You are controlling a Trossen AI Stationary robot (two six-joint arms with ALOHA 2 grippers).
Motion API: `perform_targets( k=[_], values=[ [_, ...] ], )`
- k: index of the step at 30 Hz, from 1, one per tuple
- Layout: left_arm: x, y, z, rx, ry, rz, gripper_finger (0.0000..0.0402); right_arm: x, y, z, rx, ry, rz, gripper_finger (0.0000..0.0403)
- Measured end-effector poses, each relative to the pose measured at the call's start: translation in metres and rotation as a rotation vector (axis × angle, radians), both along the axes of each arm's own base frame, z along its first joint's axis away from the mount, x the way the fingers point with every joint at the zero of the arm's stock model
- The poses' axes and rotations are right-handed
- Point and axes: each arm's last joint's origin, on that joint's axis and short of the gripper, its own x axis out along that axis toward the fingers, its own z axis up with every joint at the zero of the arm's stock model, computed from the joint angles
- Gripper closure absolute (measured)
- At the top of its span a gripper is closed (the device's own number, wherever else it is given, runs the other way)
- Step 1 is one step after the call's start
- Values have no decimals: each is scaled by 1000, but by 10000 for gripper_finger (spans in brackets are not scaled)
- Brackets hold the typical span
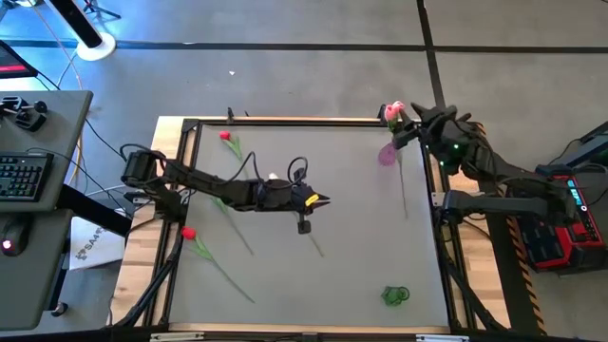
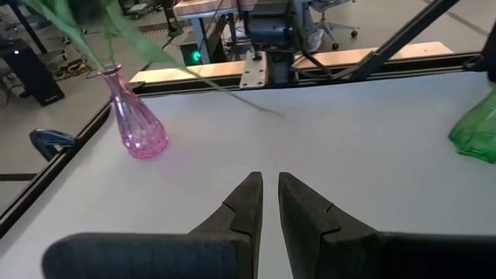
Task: Sort flowers into vase by color
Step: Put the black tulip into the violet vase
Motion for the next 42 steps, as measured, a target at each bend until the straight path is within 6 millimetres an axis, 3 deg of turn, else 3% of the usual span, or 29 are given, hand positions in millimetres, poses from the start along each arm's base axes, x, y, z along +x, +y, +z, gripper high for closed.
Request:
perform_targets(
  k=[5,12,23,28,35,42],
  values=[
    [-1,-7,0,2,0,-12,371,-6,9,13,7,-82,160,276],
    [-1,-10,0,3,-4,-18,371,-17,31,23,142,-138,481,281],
    [0,-10,2,10,-16,-20,371,-21,40,-47,613,166,312,281],
    [0,-10,2,9,-23,-20,371,-25,43,-60,702,220,279,277],
    [0,-10,2,10,-22,-20,371,-31,46,-69,790,266,215,215],
    [-1,-13,2,18,-21,-31,371,-34,48,-103,868,301,101,154]
  ],
)
